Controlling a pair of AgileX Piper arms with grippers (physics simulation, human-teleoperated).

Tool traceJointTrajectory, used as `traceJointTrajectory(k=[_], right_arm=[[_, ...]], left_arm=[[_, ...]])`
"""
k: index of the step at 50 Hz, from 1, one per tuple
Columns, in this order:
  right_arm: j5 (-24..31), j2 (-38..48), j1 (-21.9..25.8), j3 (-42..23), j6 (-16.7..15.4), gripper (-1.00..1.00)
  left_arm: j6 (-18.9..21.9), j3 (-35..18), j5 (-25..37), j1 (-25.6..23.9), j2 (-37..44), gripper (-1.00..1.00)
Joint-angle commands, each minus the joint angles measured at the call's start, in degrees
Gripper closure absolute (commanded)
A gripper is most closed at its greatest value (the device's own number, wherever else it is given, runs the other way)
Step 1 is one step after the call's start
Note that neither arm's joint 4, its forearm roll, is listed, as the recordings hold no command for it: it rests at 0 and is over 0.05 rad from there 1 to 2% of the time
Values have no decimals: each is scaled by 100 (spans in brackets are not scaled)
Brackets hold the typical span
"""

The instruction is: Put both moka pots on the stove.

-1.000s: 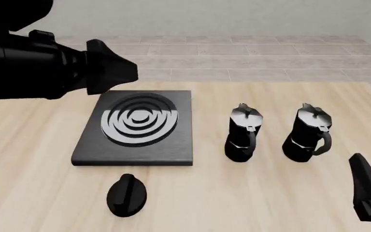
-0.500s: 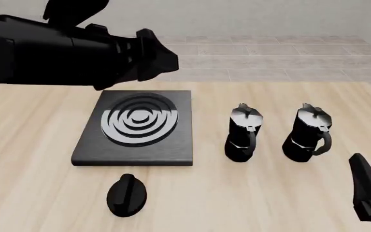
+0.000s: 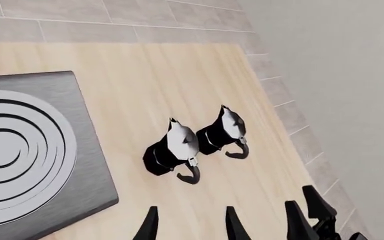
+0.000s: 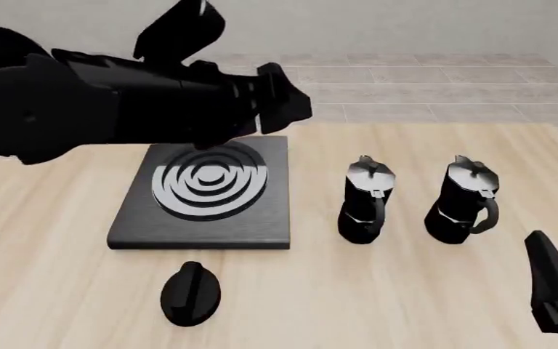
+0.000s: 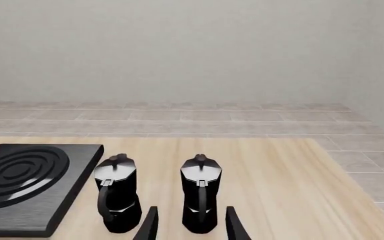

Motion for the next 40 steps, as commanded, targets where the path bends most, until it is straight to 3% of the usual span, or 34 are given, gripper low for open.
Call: traceJointTrajectory(k=[1,8,29,40], right_arm=[[0,0,0,0,0,-100],[0,1,1,0,0,-100],[0,-1,-1,0,0,-100],[0,-1,1,0,1,-100]], left_arm=[[-194,121,-456,-88,266,-100],[-280,93,-618,-128,400,-100],[25,213,-1311,85,817,-100],[-64,258,-1509,9,1030,-100]])
